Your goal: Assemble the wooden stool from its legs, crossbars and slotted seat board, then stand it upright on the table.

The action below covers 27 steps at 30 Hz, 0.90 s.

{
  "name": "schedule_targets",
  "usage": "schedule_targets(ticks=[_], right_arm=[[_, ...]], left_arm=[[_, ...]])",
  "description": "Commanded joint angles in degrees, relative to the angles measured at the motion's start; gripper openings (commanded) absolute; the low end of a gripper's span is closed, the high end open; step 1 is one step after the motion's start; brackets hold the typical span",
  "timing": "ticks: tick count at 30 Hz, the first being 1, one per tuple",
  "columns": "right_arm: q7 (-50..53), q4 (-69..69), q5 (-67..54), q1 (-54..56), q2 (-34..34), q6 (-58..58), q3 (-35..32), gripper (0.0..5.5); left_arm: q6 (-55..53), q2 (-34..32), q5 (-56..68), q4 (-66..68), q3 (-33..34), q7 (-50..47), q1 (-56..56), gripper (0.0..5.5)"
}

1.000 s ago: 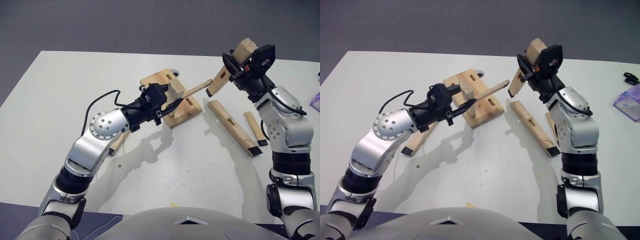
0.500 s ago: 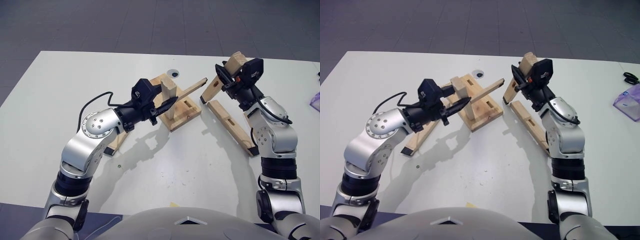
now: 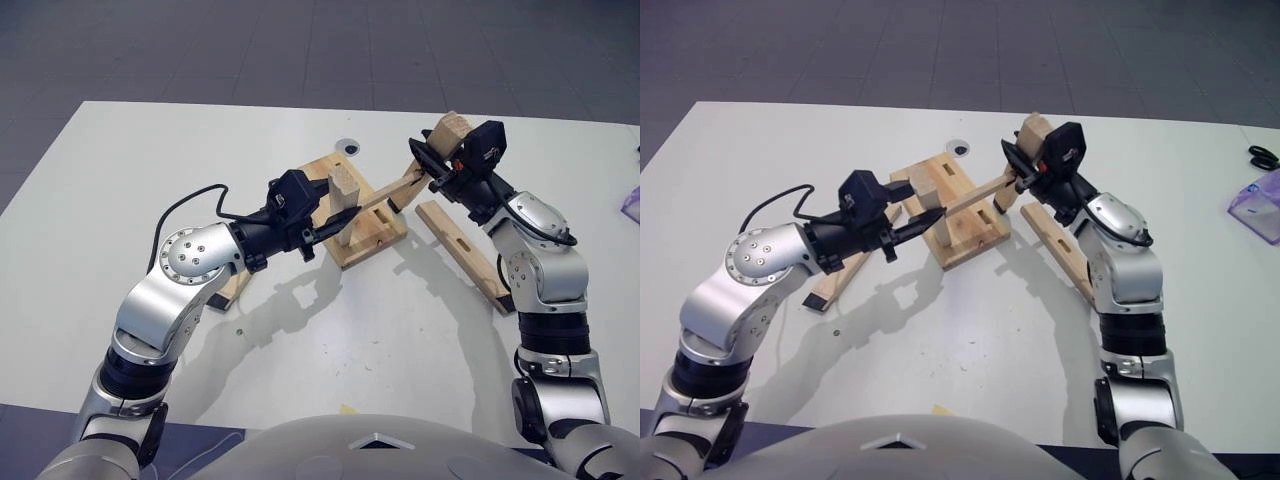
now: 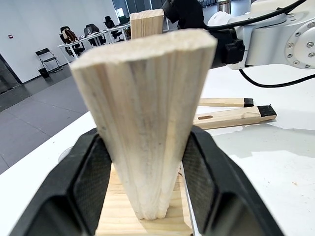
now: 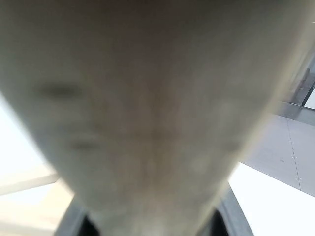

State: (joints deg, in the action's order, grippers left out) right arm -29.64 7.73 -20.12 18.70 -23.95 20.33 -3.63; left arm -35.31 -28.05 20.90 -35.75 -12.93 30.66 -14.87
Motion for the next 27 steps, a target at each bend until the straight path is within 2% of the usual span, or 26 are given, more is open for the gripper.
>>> schedule_targets(ticks=[1, 10, 20, 27], right_arm=[[0.34, 1.77, -0.9, -0.05, -0.76, 1.59, -1.77, 1.02], [-0.95, 4.7, -1.96, -1.23, -0.31, 3.92, -0.33, 1.02], [-0.96, 7.32, -8.69, -2.07, 0.75, 8.55, -4.57, 1.02], [1.77, 8.19, -8.3, -1.33, 3.5, 7.47, -4.22, 1.02]], left_arm=[[-1.1, -1.32, -1.98, 0.96, -2.28, 0.64, 1.57, 2.04], [0.71, -1.02, -4.86, 1.81, -4.61, -0.12, 2.52, 2.04], [0.93, -1.13, -5.64, 1.4, -4.32, -1.56, 3.45, 2.04], [1.16, -2.02, -6.11, 2.02, -3.86, -0.9, 2.16, 2.04]])
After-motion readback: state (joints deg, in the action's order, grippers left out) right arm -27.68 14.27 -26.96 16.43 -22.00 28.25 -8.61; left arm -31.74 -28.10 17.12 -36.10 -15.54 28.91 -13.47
